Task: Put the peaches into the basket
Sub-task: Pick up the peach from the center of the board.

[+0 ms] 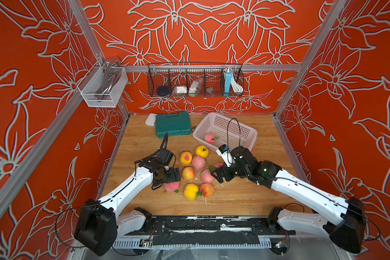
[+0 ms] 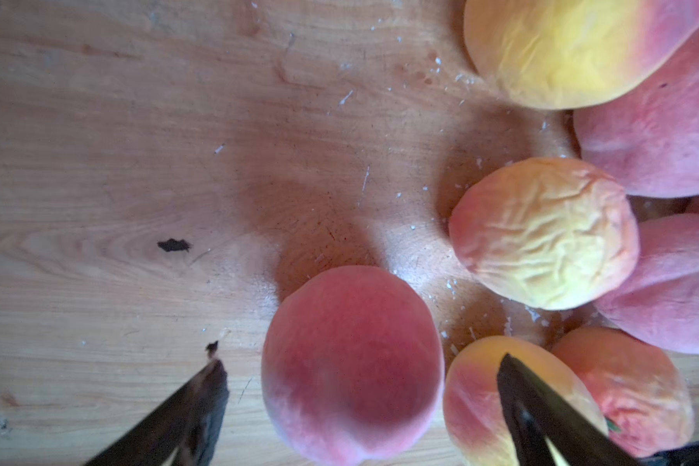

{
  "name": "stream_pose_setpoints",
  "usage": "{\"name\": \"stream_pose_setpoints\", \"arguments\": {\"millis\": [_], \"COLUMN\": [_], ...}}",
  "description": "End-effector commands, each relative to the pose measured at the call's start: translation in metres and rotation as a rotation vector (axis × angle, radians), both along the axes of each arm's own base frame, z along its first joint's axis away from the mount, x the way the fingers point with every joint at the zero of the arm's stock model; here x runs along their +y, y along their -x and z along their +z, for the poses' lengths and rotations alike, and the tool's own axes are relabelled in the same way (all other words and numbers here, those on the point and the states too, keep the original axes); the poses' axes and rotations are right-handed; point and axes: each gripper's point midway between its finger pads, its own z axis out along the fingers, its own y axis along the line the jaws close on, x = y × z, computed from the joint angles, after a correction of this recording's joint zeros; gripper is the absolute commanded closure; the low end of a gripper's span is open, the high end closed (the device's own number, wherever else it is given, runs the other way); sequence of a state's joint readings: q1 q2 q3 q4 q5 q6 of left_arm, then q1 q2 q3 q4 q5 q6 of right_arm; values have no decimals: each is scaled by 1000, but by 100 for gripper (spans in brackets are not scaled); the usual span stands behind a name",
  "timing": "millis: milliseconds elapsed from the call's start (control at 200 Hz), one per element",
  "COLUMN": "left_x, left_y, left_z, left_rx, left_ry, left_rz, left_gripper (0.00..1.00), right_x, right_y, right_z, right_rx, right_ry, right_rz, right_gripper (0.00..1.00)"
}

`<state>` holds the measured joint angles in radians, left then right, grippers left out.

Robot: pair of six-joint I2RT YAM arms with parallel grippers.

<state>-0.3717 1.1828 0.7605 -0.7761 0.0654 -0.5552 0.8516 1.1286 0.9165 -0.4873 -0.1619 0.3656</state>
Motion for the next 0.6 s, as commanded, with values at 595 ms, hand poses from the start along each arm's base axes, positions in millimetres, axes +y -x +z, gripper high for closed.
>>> {"name": "stream_pose_setpoints", "arguments": {"millis": [595], "left_x": [-3], "left_y": [2], "left_z": [-27], "left_rx": [63], "left_ry": [5], "left_rz": [7], "left_gripper": [2], "right_x": [0], "right_y": [-7], "right_z": [0], "right_rx": [-16], "right_ry": [4], "right_rz": [-28], "right_gripper": [1]}}
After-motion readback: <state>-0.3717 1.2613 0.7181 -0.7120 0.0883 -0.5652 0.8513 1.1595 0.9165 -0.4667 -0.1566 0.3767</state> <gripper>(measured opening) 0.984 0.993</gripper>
